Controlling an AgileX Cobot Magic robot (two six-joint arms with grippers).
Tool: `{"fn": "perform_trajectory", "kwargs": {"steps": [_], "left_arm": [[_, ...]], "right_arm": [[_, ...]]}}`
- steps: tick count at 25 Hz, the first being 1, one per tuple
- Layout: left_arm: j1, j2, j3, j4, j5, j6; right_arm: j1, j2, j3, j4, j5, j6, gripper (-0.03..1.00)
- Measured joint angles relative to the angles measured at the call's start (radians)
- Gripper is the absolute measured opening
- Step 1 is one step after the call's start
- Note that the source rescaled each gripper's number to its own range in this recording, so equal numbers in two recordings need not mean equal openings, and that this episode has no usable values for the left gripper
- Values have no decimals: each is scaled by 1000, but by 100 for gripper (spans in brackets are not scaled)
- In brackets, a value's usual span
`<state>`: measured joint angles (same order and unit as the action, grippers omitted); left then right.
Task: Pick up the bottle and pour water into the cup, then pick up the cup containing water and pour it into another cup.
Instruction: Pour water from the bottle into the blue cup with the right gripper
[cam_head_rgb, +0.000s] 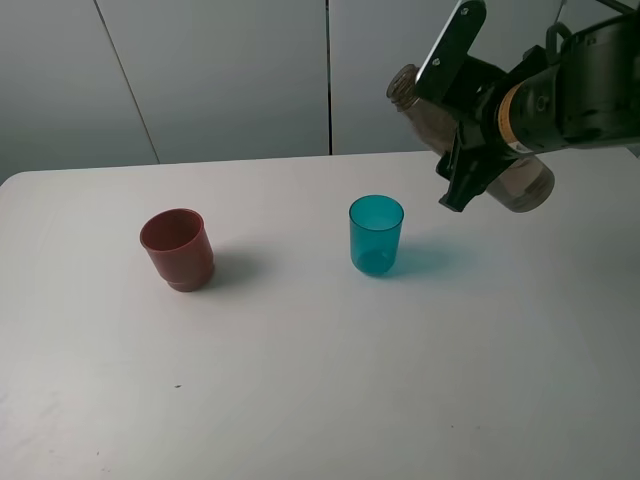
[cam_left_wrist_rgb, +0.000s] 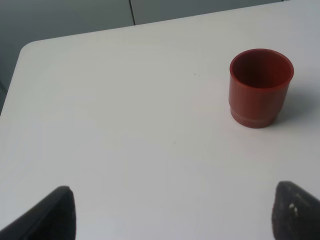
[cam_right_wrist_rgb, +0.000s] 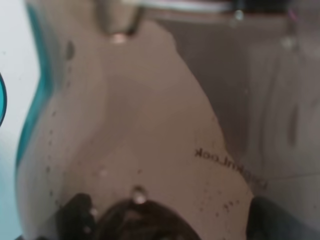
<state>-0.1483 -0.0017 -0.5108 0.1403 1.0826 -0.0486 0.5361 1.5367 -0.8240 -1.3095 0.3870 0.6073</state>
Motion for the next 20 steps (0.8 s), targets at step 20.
{"fn": "perform_trajectory", "kwargs": {"steps": [20], "left_arm": [[0, 0, 0, 0, 0, 0]], "right_arm": [[2, 147, 9, -328, 103, -18, 4]]}}
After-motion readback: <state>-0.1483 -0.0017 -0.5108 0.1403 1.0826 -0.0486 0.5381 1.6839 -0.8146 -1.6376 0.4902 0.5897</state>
